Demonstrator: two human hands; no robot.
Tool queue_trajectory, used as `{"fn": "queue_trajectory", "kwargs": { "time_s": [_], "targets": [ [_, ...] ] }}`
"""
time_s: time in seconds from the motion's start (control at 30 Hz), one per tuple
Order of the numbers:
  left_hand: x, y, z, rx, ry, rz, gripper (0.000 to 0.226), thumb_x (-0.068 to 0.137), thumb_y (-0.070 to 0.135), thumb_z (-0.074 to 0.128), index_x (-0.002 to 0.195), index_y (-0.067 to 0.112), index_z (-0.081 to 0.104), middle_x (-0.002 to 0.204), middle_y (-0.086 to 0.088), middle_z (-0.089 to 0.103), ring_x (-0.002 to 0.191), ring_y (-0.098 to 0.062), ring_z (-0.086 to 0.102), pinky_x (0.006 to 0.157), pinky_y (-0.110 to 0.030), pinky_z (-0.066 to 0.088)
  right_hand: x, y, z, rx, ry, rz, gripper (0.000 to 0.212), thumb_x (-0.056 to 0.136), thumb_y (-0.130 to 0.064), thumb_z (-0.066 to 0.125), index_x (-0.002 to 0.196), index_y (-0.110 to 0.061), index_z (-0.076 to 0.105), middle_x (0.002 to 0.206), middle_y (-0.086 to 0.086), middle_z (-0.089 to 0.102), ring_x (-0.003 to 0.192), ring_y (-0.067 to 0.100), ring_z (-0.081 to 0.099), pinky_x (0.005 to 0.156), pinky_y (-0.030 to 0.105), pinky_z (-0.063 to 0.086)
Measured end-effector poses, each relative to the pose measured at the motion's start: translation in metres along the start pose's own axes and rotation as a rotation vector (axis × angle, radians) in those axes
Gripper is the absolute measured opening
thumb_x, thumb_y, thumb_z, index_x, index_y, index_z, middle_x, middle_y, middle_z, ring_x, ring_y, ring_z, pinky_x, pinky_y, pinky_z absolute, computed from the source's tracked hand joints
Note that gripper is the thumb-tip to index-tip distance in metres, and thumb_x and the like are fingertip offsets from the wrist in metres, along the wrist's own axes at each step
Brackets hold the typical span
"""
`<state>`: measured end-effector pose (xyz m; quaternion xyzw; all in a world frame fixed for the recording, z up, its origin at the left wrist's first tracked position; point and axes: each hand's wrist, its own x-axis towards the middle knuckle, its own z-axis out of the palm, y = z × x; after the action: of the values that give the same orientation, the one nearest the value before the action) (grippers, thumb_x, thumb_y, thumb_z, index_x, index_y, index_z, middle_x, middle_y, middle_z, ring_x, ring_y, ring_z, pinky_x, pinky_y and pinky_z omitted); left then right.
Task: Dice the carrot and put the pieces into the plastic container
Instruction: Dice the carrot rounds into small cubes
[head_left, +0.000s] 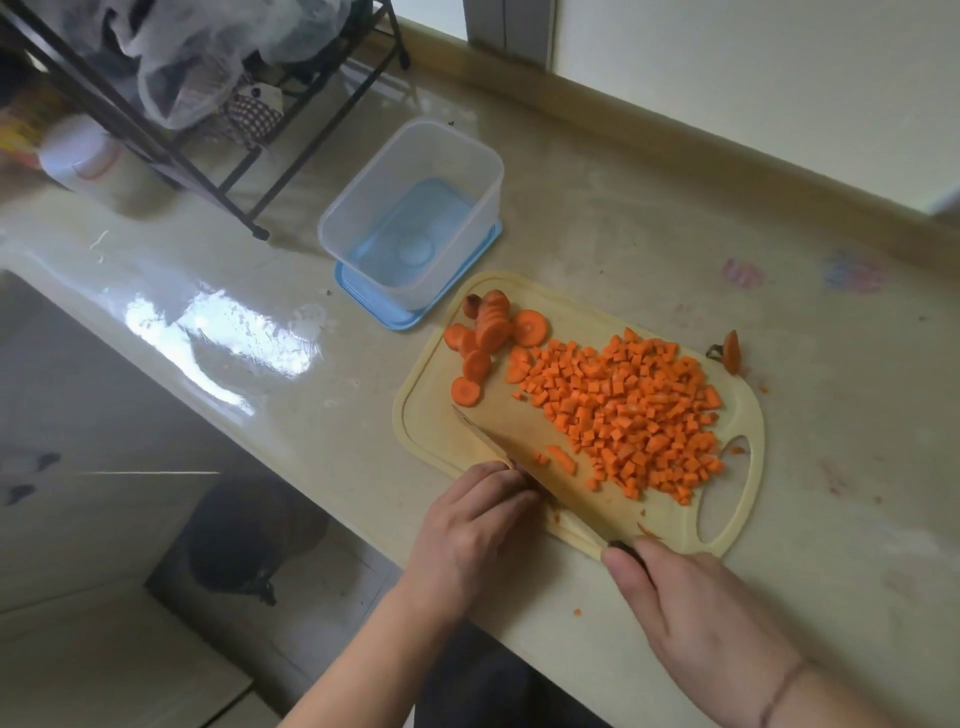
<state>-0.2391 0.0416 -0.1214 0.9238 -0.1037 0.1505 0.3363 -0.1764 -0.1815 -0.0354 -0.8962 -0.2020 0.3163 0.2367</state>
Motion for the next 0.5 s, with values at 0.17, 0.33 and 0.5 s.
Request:
{"fn": "queue_trajectory", "kwargs": {
  "time_s": [0.17, 0.33, 0.5],
  "targets": [
    [0.006, -0.003, -0.003, 0.064, -0.031, 0.014, 0.025, 0.084, -0.001, 0.082, 0.107, 0.001, 0.076, 0.111, -0.012, 0.07, 0.106, -0.027, 0.064, 0.09, -0.034, 0.055, 0.004, 0.016, -0.014, 0.112, 0.083, -0.011, 0.079, 0.074, -0.086, 0.003, 0.063, -0.023, 0.049, 0.063, -0.008, 0.061, 0.057, 0.01, 0.055, 0.056, 0.032, 0.041],
    [0.016, -0.008, -0.004, 0.063, -0.025, 0.048, 0.019, 0.099, 0.007, 0.06, 0.109, 0.002, 0.075, 0.109, -0.012, 0.069, 0.104, -0.026, 0.063, 0.089, -0.03, 0.054, 0.006, 0.014, -0.021, 0.174, 0.124, -0.005, 0.073, 0.078, -0.079, 0.019, 0.06, -0.016, 0.05, 0.062, -0.005, 0.06, 0.052, 0.009, 0.053, 0.052, 0.02, 0.036],
    [0.044, -0.007, 0.005, -0.019, 0.013, -0.019, 0.017, 0.098, 0.005, 0.06, 0.112, 0.013, 0.066, 0.116, 0.0, 0.059, 0.103, -0.021, 0.06, 0.086, -0.026, 0.05, -0.005, 0.009, -0.037, 0.286, 0.172, 0.055, 0.042, 0.087, -0.064, 0.04, 0.071, -0.028, 0.053, 0.053, 0.001, 0.056, 0.05, 0.012, 0.052, 0.052, 0.025, 0.039]
  ]
}}
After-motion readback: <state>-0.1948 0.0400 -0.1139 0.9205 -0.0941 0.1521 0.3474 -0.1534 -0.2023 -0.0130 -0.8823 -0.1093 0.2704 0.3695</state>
